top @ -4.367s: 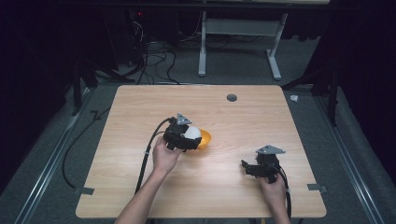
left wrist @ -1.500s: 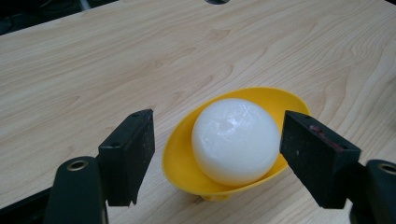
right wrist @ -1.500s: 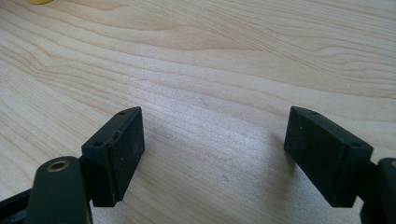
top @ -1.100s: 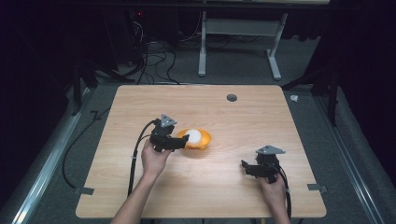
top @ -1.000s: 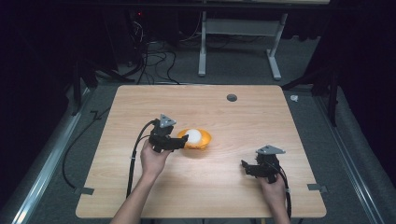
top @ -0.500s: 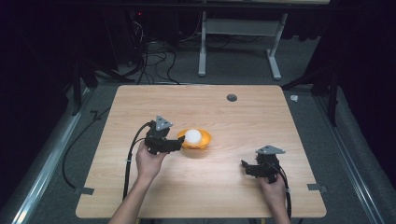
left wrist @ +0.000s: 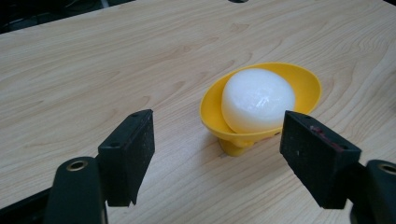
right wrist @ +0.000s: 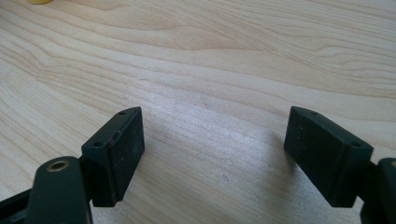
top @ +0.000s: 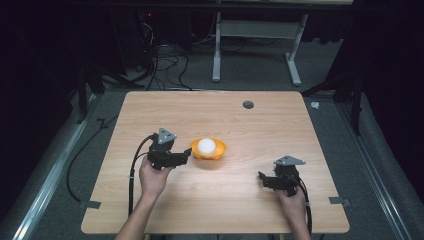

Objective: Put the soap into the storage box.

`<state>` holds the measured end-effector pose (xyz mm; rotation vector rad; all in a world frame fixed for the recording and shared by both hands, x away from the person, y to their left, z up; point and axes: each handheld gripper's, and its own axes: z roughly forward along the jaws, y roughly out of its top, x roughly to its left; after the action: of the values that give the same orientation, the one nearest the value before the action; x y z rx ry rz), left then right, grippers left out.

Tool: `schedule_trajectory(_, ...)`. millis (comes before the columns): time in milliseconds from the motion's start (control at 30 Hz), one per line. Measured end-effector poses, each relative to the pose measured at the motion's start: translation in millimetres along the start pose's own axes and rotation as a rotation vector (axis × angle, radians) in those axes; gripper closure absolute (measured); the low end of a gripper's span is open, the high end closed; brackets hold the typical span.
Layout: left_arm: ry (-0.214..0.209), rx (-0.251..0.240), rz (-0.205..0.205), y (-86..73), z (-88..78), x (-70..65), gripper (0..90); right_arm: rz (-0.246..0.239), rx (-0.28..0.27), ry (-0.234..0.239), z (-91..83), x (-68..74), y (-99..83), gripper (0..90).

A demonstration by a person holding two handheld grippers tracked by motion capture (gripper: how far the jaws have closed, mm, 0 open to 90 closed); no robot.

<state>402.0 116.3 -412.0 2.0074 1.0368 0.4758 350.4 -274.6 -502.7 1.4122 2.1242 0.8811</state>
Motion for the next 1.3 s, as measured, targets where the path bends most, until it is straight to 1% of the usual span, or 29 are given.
schedule_trajectory(167,0.006,0.002,-0.015,-6.2,-4.5,3.0,26.8,0.000,0.000,0.000,0.0,0.0,0.0,21.0)
schedule_trajectory(467,0.012,-0.006,-0.027,-13.3,-10.5,5.3,26.7,0.000,0.002,0.000,-0.2,0.0,0.0,21.0)
schedule_trajectory(667,0.016,-0.005,-0.044,-22.4,-15.3,7.1,26.7,-0.001,0.002,0.000,-0.1,0.0,0.0,20.9)
schedule_trajectory(733,0.017,-0.001,-0.042,-23.7,-16.6,7.5,26.7,-0.002,0.001,0.000,-0.1,0.0,0.0,20.8)
schedule_trajectory(767,0.016,-0.005,-0.050,-26.6,-19.1,7.8,26.6,-0.003,0.001,0.000,-0.1,-0.1,0.0,20.8)
schedule_trajectory(1033,0.021,-0.008,-0.061,-36.3,-30.1,10.8,26.2,-0.003,0.001,0.001,-0.1,0.0,0.1,20.7)
schedule_trajectory(1300,0.024,-0.007,-0.081,-43.1,-32.8,14.5,26.1,-0.003,0.001,0.000,0.0,0.0,0.1,20.7)
